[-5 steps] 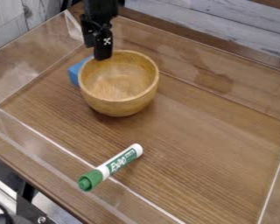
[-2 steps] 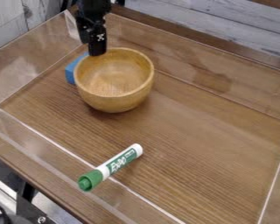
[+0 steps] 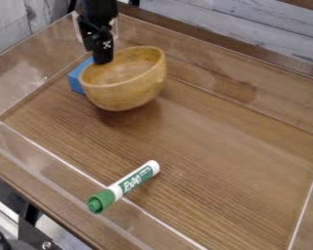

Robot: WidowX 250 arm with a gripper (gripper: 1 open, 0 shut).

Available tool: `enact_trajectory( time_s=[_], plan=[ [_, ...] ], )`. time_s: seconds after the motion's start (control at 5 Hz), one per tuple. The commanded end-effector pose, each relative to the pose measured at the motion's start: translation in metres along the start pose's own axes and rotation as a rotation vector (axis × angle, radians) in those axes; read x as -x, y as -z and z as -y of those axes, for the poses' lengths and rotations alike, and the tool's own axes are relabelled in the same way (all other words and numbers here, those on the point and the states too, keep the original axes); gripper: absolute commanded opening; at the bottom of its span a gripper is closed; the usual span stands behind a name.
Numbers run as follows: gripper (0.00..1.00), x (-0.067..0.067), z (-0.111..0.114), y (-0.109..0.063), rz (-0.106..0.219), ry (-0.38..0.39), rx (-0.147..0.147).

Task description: Put the blue block in the brown bowl

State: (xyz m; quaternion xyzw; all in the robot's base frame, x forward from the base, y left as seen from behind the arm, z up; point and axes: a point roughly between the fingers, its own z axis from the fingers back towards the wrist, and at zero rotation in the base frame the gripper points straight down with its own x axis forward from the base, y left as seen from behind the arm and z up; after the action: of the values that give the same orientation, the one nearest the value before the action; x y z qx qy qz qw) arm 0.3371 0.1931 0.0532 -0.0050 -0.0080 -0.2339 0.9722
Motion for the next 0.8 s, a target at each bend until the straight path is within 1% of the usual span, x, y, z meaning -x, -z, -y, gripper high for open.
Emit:
enact_trajectory(
  time_s=[0.0,0.2,0.6],
  plan=[
    [1.0,-0.002,-0.0073,-0.0141,0.035,-0.015,-0.051],
    [0.0,-0.002,-0.0078,-0.0118,0.035,-0.018,-0.051],
    [0.0,-0.0027,-0.01,-0.0105,0.041,-0.025,-0.051]
  ],
)
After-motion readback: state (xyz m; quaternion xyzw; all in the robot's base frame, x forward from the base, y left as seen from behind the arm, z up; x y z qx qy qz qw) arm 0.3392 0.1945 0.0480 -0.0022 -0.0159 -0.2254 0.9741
